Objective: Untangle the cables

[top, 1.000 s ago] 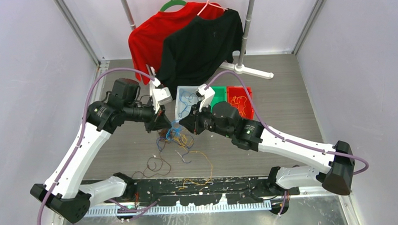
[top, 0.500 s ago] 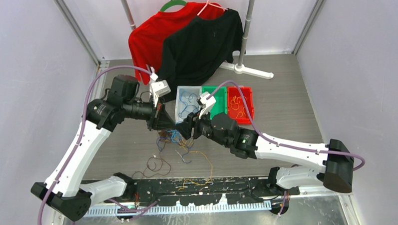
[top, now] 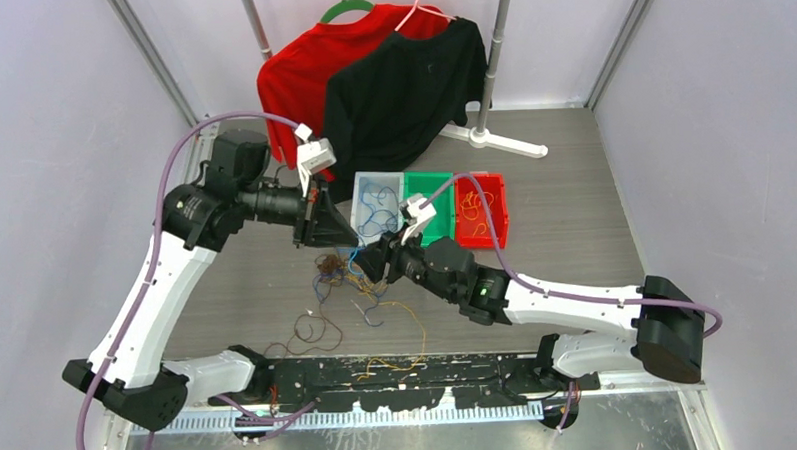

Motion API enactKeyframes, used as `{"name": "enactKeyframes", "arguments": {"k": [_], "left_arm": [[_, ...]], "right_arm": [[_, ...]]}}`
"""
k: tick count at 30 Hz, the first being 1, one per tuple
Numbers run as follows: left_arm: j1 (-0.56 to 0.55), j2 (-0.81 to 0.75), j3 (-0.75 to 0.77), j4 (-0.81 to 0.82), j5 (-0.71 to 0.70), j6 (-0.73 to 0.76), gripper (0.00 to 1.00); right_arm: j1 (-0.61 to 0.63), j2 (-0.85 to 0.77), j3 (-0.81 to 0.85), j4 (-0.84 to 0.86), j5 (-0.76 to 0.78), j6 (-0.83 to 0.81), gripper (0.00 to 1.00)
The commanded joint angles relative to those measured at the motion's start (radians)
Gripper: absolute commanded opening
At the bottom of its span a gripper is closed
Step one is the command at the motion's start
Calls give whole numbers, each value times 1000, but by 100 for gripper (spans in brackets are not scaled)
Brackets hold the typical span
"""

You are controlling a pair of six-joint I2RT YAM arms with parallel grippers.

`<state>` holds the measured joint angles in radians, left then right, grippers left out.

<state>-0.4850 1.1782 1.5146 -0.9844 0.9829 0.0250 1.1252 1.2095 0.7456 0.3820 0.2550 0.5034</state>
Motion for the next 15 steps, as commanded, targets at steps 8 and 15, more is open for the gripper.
{"name": "enactKeyframes", "arguments": {"k": [8, 15], "left_arm": [[24, 54, 220, 59, 17, 11, 0], [31, 84, 233, 68, -90, 83, 0]], "right_arm": [[4, -47, -213, 75, 114, 112, 50], [2, -123, -297, 48, 158, 147, 53]]}}
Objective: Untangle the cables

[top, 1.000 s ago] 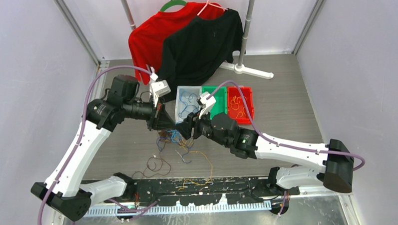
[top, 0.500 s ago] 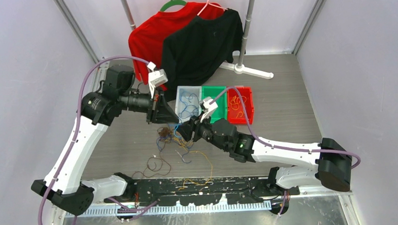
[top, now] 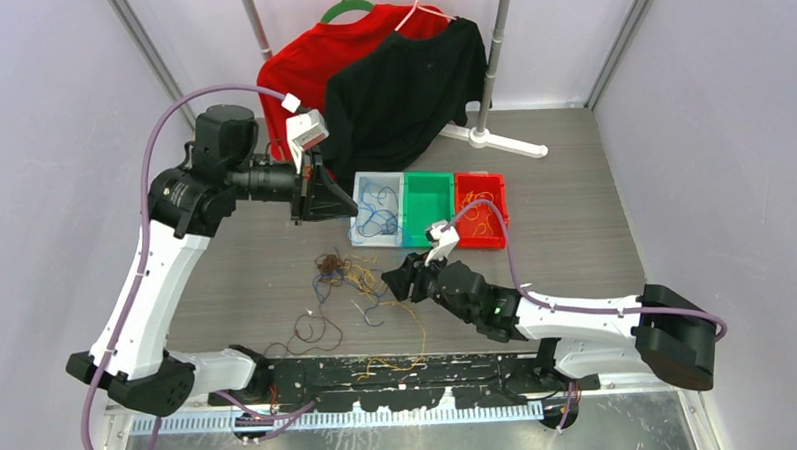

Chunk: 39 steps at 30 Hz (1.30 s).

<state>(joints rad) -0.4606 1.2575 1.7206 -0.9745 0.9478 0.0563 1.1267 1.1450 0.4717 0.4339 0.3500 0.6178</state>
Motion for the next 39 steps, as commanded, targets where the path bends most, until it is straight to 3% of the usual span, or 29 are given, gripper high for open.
{"name": "enactKeyframes", "arguments": {"k": [1, 11, 24, 39], "left_arm": [[6, 5, 23, 65, -80, 65, 0], [6, 128, -70, 193, -360, 200, 0], [8, 351, -54, 312, -477, 304, 0], [6, 613, 96, 343, -492, 280, 0]], "right_arm": [[0, -70, -29, -19, 70, 32, 54], [-2, -295, -49, -183, 152, 27, 76], [-5, -515, -48, -371, 301, 6, 78], [-10, -551, -61, -396, 359, -7, 80]]}}
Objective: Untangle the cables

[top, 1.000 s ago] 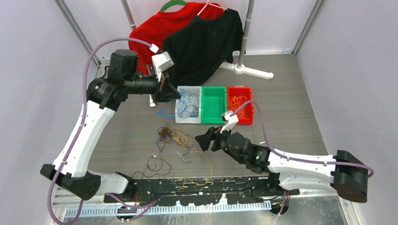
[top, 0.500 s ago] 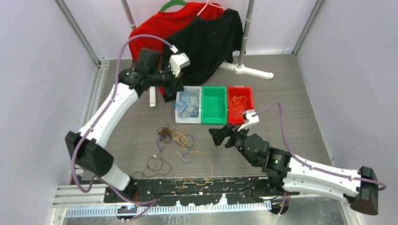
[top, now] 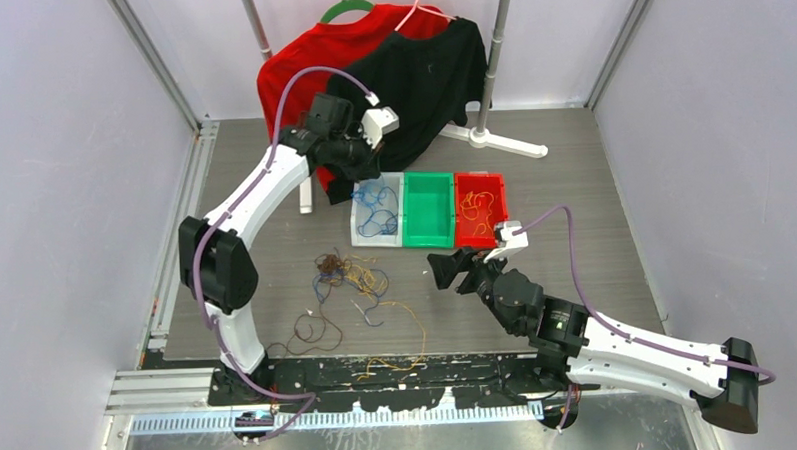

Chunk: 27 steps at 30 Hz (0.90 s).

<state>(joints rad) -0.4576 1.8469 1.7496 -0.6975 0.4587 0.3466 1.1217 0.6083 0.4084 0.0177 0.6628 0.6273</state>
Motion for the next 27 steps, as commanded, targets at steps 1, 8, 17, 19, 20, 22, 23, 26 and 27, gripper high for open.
{"name": "enactKeyframes", "arguments": {"k": [1, 8, 17, 19, 20, 22, 23, 26, 27], "left_arm": [[4, 37, 80, 65, 0, -18, 0], [-11, 95, 126, 84, 14, -59, 0], [-23, 91, 151, 105, 13, -93, 0], [-23, 84, 128, 109, 14, -98, 0], [-23, 79, 114, 113, 14, -99, 0], [-25, 72, 84, 115, -3, -95, 0], [-25, 71, 68, 115, -19, -87, 0], [-24, 68, -2, 119, -96, -36, 0], [-25, 68, -27, 128, -128, -17, 0]], "right_arm": [[-5, -15, 3, 21, 48, -17, 80], [-7, -14, 5, 20, 55, -10, 81], [-10, -10, 13, 7, 57, -4, 81], [-10, -11, 13, 2, 57, 1, 81], [-10, -12, 13, 0, 56, 4, 81], [-10, -14, 12, -4, 57, 9, 81], [-9, -17, 12, -5, 57, 8, 81], [-10, -20, 12, -11, 59, 11, 81], [-9, -22, 13, -12, 58, 11, 81]]}}
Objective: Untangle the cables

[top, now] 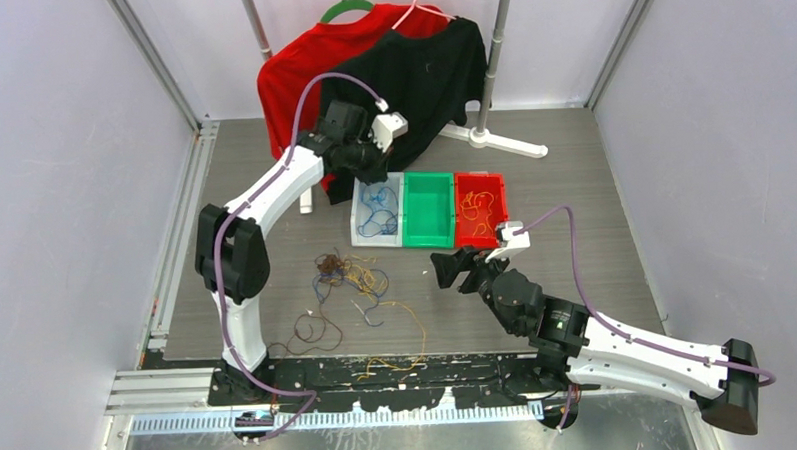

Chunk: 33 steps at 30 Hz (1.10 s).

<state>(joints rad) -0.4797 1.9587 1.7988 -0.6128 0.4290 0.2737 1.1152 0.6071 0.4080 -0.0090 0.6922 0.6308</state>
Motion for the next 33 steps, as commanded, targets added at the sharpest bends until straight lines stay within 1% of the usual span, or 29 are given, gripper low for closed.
{"name": "enactKeyframes", "arguments": {"k": [1, 3, 5, 6, 7, 9, 10, 14, 17, 18, 20, 23, 28, 31, 33], "left_arm": [[-4, -41, -97, 51, -135, 75, 0], [-7, -26, -123, 63, -218, 117, 0], [-7, -10, -127, 56, -261, 145, 1], [-8, -4, -122, 47, -268, 149, 6], [-7, -2, -113, 34, -266, 148, 16], [-7, -5, -81, -2, -240, 138, 41], [-6, -11, -63, -20, -220, 130, 51], [-4, -55, -15, -83, -134, 117, 77], [14, -93, 26, -161, -59, 107, 97], [21, -108, 35, -191, -37, 109, 100], [41, -145, 32, -274, 12, 122, 100], [82, -226, -41, -348, 85, 159, 99], [150, -393, -223, -375, 110, 205, 100], [174, -460, -282, -380, 106, 211, 100], [175, -496, -306, -378, 92, 217, 100]], "right_arm": [[-3, -21, 15, 12, 30, 7, 81], [-3, -21, 17, 9, 31, 8, 81], [-3, -20, 19, 7, 30, 9, 81], [-3, -19, 21, 6, 29, 8, 81], [-4, -15, 24, 5, 27, 10, 81], [-4, -5, 30, 3, 23, 10, 82], [-4, 1, 33, 3, 20, 10, 82], [-5, 48, 56, 3, 1, 13, 82], [-5, 90, 88, -17, -28, 12, 82], [-6, 102, 102, -24, -44, 10, 82], [-6, 130, 126, -46, -92, 7, 82], [-7, 170, 158, -115, -175, 24, 82], [-9, 314, 221, -306, -334, 121, 79], [-9, 394, 207, -326, -506, 205, 77], [-8, 445, 189, -316, -589, 239, 75]]}}
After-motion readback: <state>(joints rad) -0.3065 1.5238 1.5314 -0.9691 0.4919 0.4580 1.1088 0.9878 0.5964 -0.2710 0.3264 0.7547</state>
